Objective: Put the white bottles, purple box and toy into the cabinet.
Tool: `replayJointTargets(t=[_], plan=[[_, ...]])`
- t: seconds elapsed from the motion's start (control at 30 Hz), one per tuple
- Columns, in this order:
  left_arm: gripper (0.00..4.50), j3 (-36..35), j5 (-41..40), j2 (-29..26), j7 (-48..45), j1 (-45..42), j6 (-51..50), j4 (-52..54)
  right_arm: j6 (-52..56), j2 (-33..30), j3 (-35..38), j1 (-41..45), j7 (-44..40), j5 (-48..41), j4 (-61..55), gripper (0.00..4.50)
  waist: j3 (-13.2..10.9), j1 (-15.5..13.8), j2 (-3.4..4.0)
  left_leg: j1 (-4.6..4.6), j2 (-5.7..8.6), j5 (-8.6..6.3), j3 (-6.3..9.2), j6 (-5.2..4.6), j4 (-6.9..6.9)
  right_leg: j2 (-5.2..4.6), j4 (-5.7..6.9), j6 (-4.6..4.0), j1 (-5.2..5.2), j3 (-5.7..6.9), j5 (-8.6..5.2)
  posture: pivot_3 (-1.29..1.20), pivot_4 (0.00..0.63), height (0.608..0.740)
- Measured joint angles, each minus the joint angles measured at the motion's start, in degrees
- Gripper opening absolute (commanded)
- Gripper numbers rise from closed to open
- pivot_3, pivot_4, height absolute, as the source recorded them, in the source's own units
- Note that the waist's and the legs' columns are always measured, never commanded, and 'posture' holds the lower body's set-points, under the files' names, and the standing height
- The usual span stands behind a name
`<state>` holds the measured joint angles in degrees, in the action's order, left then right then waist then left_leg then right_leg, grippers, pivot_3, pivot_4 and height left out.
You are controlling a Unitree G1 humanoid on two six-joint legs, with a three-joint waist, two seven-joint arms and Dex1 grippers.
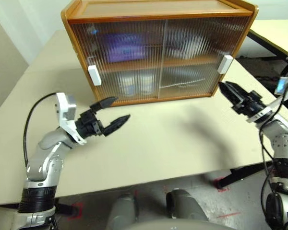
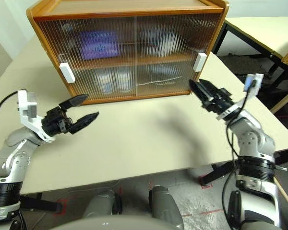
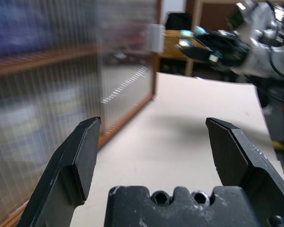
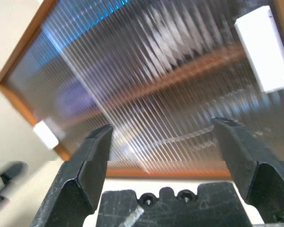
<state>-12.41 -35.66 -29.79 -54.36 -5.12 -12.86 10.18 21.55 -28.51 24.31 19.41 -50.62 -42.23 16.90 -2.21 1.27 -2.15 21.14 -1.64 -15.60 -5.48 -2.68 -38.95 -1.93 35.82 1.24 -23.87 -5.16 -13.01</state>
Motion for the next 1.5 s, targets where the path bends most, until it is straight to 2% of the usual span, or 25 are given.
replayJointTargets(t=[0.2,0.33,0.47,0.63,0.77,1.1,1.23,1.5], plan=[[4.50,-4.9,5.9,-2.9,7.8,3.3,0.6,-7.2,-8.3,-2.7,3.5,-0.3,-3.8,3.2,11.2,4.49,0.0,-0.5,-0.02,-0.71,-0.06,-0.15,0.00,0.26,0.06,0.06,0.03,-0.15,0.55,0.00,-0.09,0.14,0.000,0.740],[4.50,-7.5,9.0,-2.7,14.3,4.1,1.0,-12.1,-13.0,-2.9,3.5,-0.3,-4.0,5.9,17.7,4.49,-0.1,-0.9,-0.10,-0.72,-0.06,-0.20,-0.02,0.35,0.07,-0.01,0.03,-0.13,0.55,0.02,-0.08,0.16,0.015,0.740],[4.50,-12.1,9.5,-2.1,21.9,2.7,0.9,-18.4,-23.1,-4.8,1.7,2.8,-1.2,13.6,30.6,4.49,-0.3,-1.0,-0.18,-0.71,-0.04,-0.21,-0.07,0.36,0.07,-0.09,0.02,-0.11,0.53,0.03,-0.08,0.15,0.032,0.740],[4.50,-11.9,11.3,-2.1,24.8,0.3,1.0,-21.4,-29.9,-5.3,1.7,9.9,1.2,16.0,38.2,4.49,-0.4,-0.9,-0.20,-0.70,-0.06,-0.23,-0.08,0.40,0.13,-0.08,0.01,-0.14,0.53,0.02,-0.09,0.13,0.011,0.740],[4.50,-11.7,13.0,-0.3,26.9,-0.4,3.3,-22.8,-30.9,-8.2,4.3,10.6,0.6,15.7,44.4,4.49,-0.2,-1.6,-0.34,-0.72,0.02,-0.29,-0.07,0.51,0.54,-0.20,-0.08,-0.37,0.51,0.06,-0.15,0.15,0.000,0.740],[4.50,-10.4,17.0,2.1,30.9,-0.5,8.7,-25.0,-33.1,-10.2,5.8,14.0,-1.3,15.9,51.0,4.49,-0.1,-2.4,-0.43,-0.78,0.00,-0.29,-0.08,0.50,0.84,-0.16,-0.17,-0.47,0.48,0.05,-0.20,0.25,0.001,0.740],[4.50,-11.7,17.7,2.1,32.7,-0.1,10.1,-24.7,-33.4,-12.4,5.5,16.0,-1.9,17.2,51.4,4.49,0.0,-3.4,-0.51,-0.78,-0.02,-0.30,-0.08,0.52,0.84,-0.16,-0.18,-0.47,0.48,0.06,-0.20,0.25,0.011,0.740],[4.50,-11.8,17.8,4.2,36.3,1.7,10.6,-19.4,-32.7,-12.5,4.7,17.5,-5.8,18.3,51.8,4.49,-0.1,-5.8,-0.68,-0.75,-0.05,-0.32,-0.06,0.55,0.86,-0.24,-0.25,-0.48,0.46,0.10,-0.20,0.29,0.026,0.740]])
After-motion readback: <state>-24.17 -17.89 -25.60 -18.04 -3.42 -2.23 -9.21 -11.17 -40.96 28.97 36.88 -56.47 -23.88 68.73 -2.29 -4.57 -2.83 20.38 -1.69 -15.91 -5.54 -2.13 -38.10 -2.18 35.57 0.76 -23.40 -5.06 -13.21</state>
